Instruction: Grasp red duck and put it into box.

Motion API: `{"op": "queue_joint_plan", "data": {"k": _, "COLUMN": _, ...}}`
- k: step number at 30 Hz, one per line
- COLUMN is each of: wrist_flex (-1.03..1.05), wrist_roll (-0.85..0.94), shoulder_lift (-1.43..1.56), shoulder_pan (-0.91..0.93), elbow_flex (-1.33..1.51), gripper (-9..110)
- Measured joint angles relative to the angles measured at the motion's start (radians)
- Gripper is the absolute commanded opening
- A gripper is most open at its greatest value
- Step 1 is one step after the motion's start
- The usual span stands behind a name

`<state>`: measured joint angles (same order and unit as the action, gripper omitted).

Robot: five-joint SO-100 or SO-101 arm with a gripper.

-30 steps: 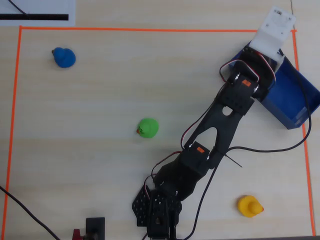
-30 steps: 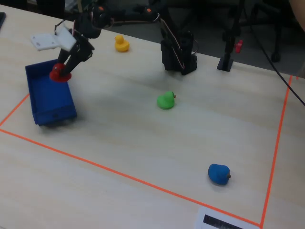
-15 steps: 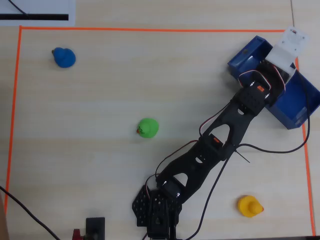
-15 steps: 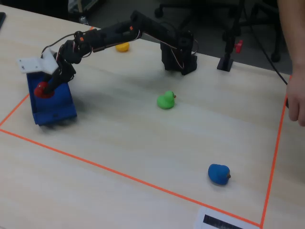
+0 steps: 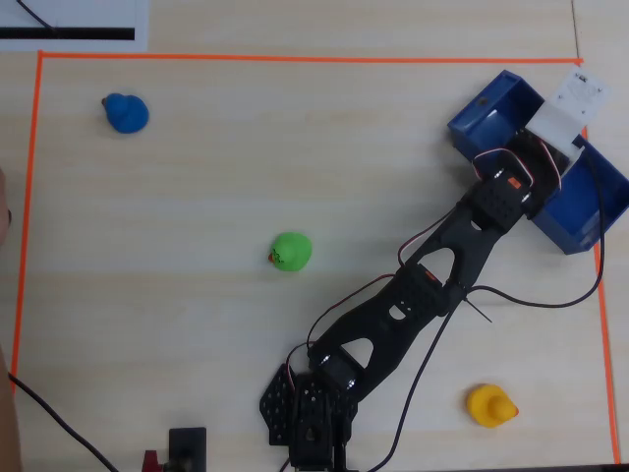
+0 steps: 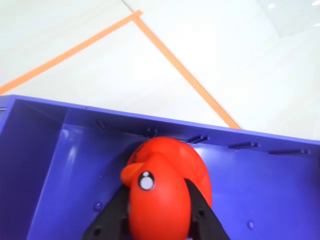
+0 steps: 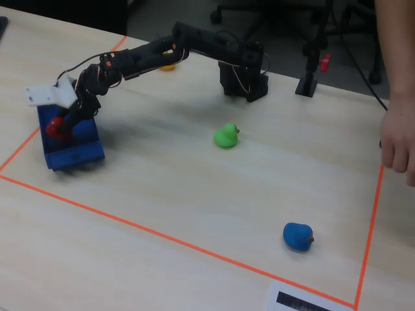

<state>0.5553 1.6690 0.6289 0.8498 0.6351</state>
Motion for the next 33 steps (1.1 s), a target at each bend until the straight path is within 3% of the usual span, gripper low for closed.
{"op": "queue_joint_plan", "data": {"k": 5, "wrist_flex": 0.043, "wrist_roll": -0.012, "shoulder_lift": 0.000, "shoulder_pan": 0.003, "elbow_flex": 0.000, "gripper": 24}}
{"op": "queue_joint_plan", "data": {"k": 16, "wrist_flex": 0.166, "wrist_roll": -0.183, "shoulder_lift": 0.115, "shoulder_pan": 0.008, "elbow_flex": -0.058, "gripper": 20}}
{"op": "queue_joint_plan", "data": {"k": 22, "wrist_flex": 0.397, "wrist_roll": -0.330, "shoulder_lift": 0.328, "shoulder_pan": -0.014, "elbow_flex": -0.077, "gripper": 0}}
{"op": "queue_joint_plan", "data": {"k": 28, "wrist_flex": 0.655, "wrist_roll": -0.334, "shoulder_lift": 0.607, "shoulder_pan": -0.149, "elbow_flex": 0.117, "gripper": 0}}
{"op": "queue_joint_plan", "data": {"k": 33, "wrist_flex": 0.724, "wrist_roll": -0.313, "shoulder_lift": 0.879, "shoulder_pan": -0.304, "elbow_flex": 0.402, "gripper": 0}}
